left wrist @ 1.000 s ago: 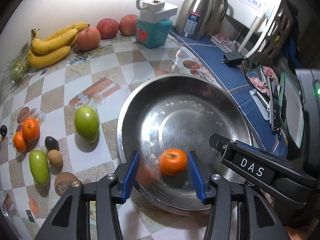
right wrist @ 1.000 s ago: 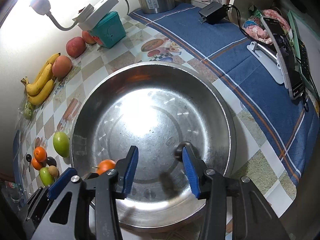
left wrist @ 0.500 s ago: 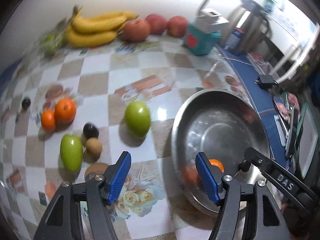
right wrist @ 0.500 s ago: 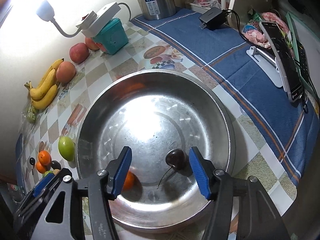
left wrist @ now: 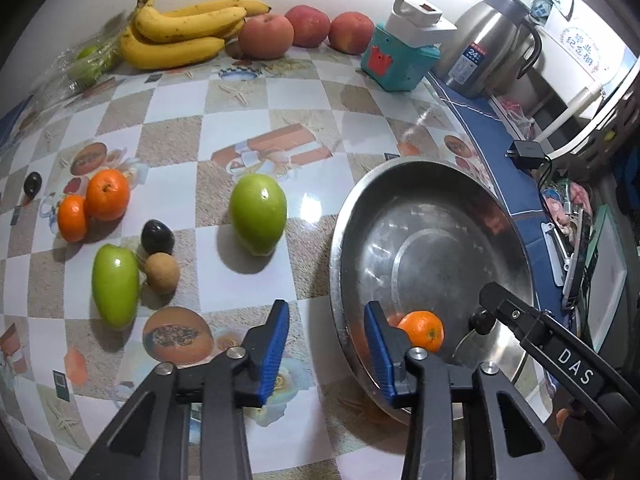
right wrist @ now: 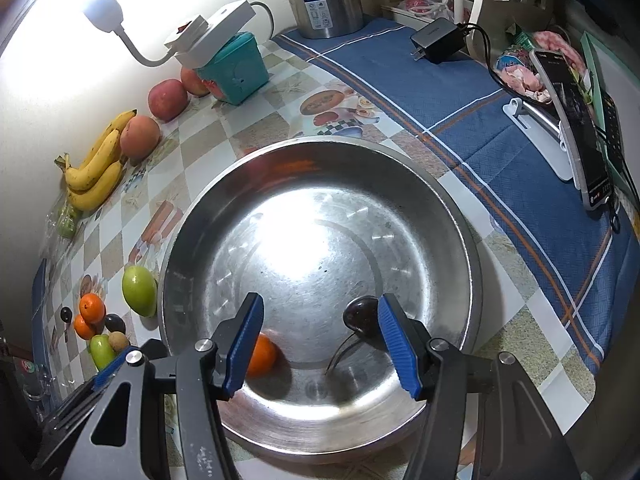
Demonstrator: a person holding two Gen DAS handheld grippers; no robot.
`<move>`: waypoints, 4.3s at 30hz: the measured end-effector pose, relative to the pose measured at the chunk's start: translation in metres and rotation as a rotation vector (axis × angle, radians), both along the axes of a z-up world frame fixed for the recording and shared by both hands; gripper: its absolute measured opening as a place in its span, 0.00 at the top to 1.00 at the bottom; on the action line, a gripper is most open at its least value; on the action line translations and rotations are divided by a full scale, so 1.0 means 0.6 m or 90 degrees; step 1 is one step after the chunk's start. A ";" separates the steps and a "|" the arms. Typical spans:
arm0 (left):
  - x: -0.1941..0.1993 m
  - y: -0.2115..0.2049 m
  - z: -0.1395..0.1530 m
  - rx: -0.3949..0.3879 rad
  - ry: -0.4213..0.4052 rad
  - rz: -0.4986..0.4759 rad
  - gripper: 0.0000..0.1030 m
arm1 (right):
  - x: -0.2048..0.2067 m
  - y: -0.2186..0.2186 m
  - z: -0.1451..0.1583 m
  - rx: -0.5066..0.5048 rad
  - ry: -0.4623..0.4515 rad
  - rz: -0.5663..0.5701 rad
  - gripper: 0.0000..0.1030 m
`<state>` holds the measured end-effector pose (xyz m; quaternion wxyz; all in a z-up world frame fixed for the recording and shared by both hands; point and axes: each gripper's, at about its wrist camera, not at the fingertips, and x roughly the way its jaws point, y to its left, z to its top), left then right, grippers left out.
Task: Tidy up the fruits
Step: 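Carry cherry and orange into the steel basin and open both grippers, then withdraw both grippers from the basin back over the table, then grasp the brown kiwi with the right gripper while the left gripper grasps the green apple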
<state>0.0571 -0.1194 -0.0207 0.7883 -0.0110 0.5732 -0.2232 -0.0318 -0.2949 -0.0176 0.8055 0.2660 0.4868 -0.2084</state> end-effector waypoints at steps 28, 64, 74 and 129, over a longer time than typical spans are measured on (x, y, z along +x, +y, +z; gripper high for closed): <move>0.056 -0.016 -0.039 -0.083 0.052 0.020 0.91 | 0.006 0.006 0.001 0.000 0.001 0.019 0.41; 0.097 0.012 -0.027 -0.098 0.058 0.037 0.69 | 0.017 0.030 0.009 -0.024 0.000 0.056 0.41; 0.044 0.084 0.059 -0.021 -0.038 0.080 0.36 | -0.002 0.072 0.019 -0.020 -0.008 0.088 0.41; 0.042 0.254 -0.016 0.086 0.030 0.270 0.00 | 0.003 0.155 -0.039 0.070 0.063 0.147 0.74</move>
